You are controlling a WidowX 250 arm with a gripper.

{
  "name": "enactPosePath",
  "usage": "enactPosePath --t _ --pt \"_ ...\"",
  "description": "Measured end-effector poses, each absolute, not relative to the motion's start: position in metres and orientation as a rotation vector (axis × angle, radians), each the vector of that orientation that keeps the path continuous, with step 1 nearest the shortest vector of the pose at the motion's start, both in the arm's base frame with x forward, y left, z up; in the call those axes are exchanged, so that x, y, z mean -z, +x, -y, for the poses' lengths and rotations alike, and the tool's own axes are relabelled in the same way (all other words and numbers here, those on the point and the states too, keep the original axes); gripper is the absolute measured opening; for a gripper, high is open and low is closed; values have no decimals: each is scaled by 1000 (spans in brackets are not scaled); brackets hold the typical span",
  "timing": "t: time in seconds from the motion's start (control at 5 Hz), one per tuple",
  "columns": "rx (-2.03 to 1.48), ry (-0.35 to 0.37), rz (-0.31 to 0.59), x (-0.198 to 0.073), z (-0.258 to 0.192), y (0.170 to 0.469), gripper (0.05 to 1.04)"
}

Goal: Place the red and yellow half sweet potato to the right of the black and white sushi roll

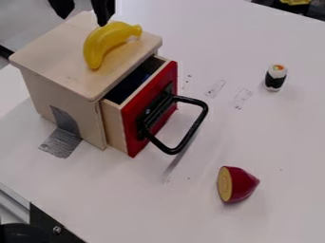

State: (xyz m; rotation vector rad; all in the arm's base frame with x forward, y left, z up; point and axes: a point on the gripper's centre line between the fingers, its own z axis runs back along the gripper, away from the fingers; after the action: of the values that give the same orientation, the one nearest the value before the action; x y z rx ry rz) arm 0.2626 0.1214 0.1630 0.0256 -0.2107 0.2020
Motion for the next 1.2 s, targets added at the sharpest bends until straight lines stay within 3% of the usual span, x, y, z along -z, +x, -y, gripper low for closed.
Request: enactPosePath --t 0.4,1.0,1.2 --pt "-122 -2 173 -158 -96 274 997" --pt "235 -58 145 -176 18 289 997" --pt "394 -63 130 -159 48 283 997"
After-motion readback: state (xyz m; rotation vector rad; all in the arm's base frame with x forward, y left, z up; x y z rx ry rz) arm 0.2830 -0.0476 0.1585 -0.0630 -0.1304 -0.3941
